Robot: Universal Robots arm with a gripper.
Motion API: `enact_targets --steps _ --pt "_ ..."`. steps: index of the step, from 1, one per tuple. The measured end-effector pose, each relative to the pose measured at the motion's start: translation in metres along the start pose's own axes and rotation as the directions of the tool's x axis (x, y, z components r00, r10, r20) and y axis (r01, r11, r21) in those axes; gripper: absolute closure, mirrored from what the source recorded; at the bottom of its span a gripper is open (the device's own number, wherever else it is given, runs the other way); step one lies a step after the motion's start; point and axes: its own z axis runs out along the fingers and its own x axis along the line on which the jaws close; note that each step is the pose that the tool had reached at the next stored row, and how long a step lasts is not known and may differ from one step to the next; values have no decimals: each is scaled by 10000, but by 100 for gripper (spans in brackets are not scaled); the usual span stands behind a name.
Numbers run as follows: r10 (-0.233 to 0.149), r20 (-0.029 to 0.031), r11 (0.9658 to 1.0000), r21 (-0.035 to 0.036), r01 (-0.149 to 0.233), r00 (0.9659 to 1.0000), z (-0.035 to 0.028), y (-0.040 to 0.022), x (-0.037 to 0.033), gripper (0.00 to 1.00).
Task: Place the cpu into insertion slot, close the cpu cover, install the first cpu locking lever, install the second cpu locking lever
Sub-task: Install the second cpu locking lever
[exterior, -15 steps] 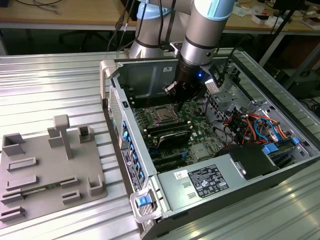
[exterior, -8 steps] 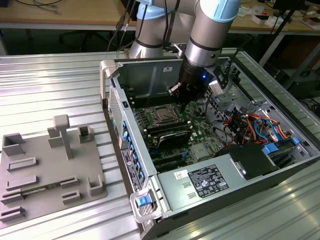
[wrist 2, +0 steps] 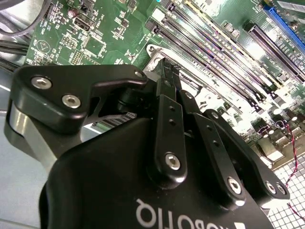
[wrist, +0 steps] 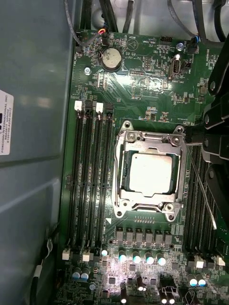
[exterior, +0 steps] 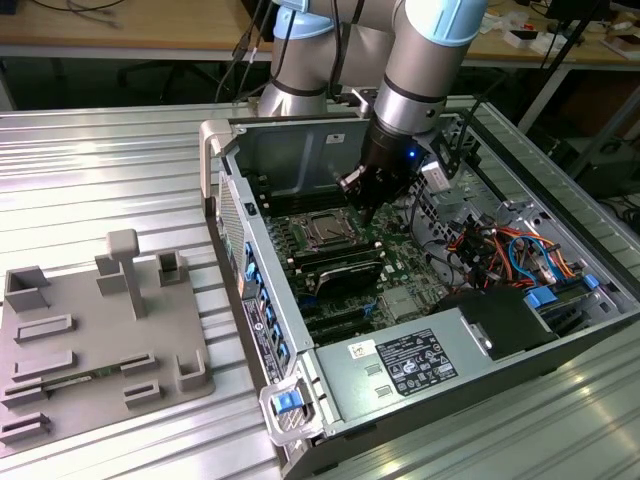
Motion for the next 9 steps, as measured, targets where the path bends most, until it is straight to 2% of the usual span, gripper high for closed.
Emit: enact_targets --steps 7,8,9 --pt "0 0 10000 0 0 10000 0 -1 -1 89" --pt "-2 -1 10000 18 2 10000 -6 -2 -2 89" --pt "-1 -14 9999 150 2 10000 -13 -7 -1 89"
